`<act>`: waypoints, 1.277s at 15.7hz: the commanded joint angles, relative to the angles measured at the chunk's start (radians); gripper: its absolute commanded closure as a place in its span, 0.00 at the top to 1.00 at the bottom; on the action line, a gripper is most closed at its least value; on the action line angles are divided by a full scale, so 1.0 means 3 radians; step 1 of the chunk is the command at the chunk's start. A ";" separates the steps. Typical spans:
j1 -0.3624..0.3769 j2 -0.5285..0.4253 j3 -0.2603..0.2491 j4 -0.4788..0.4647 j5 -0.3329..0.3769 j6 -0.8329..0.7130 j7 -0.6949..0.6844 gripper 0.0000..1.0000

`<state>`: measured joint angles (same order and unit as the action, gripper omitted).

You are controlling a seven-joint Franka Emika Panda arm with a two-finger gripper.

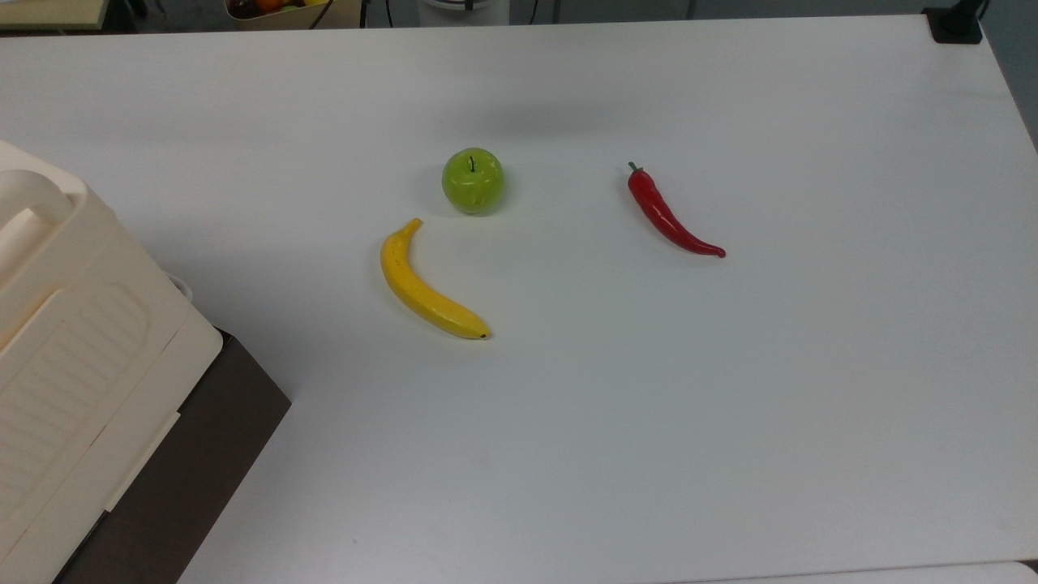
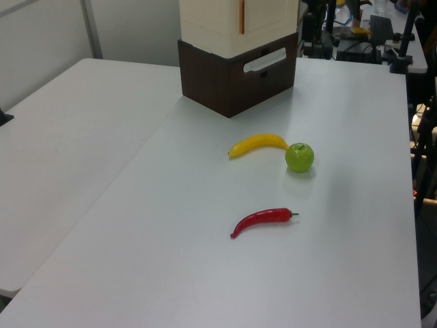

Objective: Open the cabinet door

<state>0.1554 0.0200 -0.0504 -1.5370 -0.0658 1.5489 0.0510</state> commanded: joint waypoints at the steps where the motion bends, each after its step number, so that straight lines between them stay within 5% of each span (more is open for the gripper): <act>1: 0.0009 -0.0006 -0.0011 -0.0036 -0.0047 -0.0065 0.0055 1.00; 8: -0.0073 0.0127 -0.0026 -0.0005 -0.0062 -0.0014 0.0106 1.00; 12: -0.0359 0.0541 -0.0026 0.0438 -0.0077 0.0062 0.0448 1.00; 20: -0.0712 0.0787 -0.0031 0.0547 -0.0389 0.1309 0.1021 1.00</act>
<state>-0.0406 0.2292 -0.0598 -1.3958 -0.1454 1.8383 0.2956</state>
